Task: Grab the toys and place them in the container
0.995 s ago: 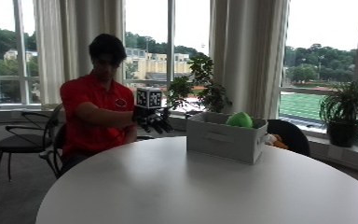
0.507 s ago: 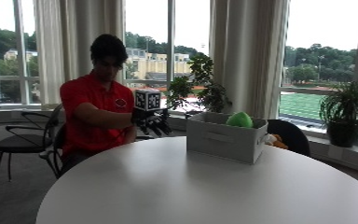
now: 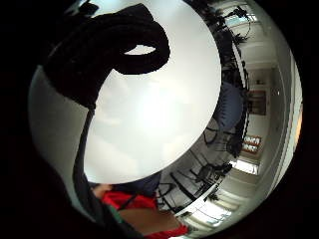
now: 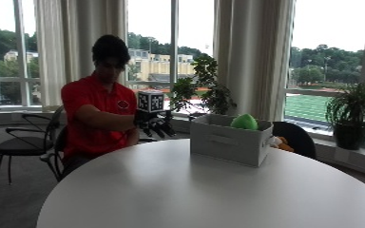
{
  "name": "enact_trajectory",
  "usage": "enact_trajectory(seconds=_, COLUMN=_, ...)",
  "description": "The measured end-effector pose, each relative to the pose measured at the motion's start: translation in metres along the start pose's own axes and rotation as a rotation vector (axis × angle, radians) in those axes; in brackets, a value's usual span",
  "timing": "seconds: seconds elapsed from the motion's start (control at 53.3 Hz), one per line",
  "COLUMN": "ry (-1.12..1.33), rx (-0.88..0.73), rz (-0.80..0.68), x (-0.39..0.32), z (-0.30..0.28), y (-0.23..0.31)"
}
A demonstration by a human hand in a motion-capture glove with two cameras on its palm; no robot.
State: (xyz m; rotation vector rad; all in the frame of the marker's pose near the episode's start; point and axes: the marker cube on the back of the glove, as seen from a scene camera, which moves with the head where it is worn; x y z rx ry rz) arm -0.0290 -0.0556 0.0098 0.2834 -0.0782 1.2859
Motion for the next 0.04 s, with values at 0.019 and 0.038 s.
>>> enact_trajectory(seconds=0.019, ry=-0.001, rx=0.004, rz=0.021, x=0.0007, z=-0.0001, y=0.0026)
enact_trajectory(seconds=0.038, ry=-0.003, rx=0.002, rz=-0.003, x=0.0031, z=-0.0007, y=0.0043)
